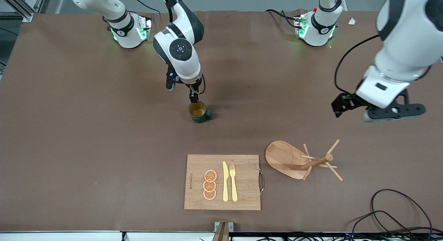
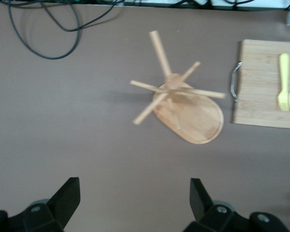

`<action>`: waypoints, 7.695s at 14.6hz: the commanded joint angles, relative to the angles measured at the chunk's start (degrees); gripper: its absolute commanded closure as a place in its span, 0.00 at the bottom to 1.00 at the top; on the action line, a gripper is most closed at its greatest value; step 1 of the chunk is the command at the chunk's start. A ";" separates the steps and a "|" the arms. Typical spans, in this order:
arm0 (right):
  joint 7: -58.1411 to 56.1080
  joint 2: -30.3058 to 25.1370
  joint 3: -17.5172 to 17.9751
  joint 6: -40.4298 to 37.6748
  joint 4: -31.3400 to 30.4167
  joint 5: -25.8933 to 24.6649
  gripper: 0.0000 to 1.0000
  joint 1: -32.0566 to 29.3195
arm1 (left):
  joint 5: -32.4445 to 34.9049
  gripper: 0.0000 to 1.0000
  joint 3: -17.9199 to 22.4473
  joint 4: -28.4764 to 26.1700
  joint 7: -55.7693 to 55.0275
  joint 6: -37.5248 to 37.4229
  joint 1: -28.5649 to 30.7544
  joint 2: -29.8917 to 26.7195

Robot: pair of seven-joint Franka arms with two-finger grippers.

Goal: Transfer cup from left to right arm and place

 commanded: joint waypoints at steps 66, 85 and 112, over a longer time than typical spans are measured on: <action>-229.16 -1.86 -0.95 11.58 -10.57 -6.86 1.00 -49.62 | -5.43 0.00 -2.04 -4.45 13.04 -5.29 9.87 -10.34; -188.67 -10.90 -0.34 -6.33 -4.95 -6.07 0.00 -49.80 | -5.43 0.00 -2.04 -4.44 13.31 -5.38 9.87 -10.34; -134.51 -10.73 -0.42 -49.23 36.54 -8.45 0.00 -48.13 | -5.43 0.00 -3.09 -1.98 13.84 -9.07 9.35 -9.54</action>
